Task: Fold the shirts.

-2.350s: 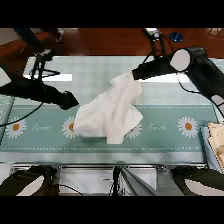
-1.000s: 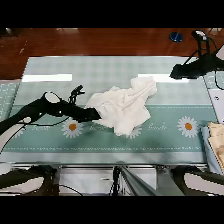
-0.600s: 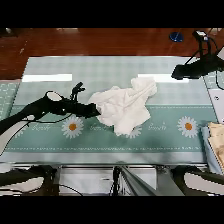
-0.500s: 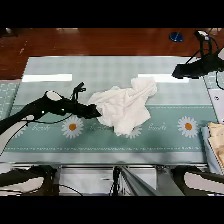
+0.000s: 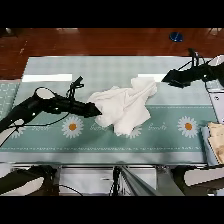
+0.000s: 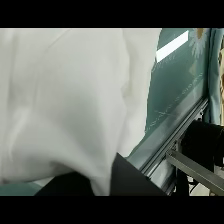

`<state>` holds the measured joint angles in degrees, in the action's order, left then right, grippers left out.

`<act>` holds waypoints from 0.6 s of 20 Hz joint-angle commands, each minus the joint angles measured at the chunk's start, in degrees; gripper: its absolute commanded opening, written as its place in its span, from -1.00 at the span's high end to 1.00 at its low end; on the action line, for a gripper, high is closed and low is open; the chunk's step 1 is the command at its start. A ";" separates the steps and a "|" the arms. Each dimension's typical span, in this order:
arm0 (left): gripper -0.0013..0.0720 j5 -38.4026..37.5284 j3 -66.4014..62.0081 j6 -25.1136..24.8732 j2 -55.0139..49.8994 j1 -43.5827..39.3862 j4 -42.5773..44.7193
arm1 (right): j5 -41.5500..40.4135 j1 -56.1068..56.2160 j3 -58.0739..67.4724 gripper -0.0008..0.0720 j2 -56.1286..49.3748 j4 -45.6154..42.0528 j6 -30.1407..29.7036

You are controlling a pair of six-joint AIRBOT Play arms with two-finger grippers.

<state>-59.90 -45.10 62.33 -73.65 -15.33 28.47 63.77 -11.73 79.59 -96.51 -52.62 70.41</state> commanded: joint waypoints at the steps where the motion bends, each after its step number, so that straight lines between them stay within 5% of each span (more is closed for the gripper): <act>1: 0.91 -0.39 -0.04 0.50 0.85 0.07 -0.02 | -1.11 2.78 0.02 -0.64 -6.01 9.81 -4.44; 3: 0.91 -0.37 -0.04 0.48 0.85 0.07 -0.02 | -4.31 5.51 0.02 -0.58 -7.67 12.48 -5.35; 4: 0.91 -0.37 -0.04 0.48 0.85 0.07 -0.02 | -5.90 6.78 0.02 -0.37 -7.98 13.14 -5.38; 5: 0.91 -0.37 -0.07 0.48 0.87 0.07 -0.02 | -7.21 7.93 0.04 -0.05 -8.02 13.49 -5.42; 7: 0.91 -0.39 -0.57 0.31 1.07 0.39 -0.02 | -6.95 8.74 0.04 0.92 -7.39 15.61 -5.81; 12: 0.91 -5.29 -13.33 0.33 9.77 9.62 0.00 | 0.22 4.81 0.04 0.93 7.65 18.25 -7.76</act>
<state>-62.48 -51.42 62.72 -68.60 -10.59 28.60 61.01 -5.32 79.59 -96.57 -36.49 63.66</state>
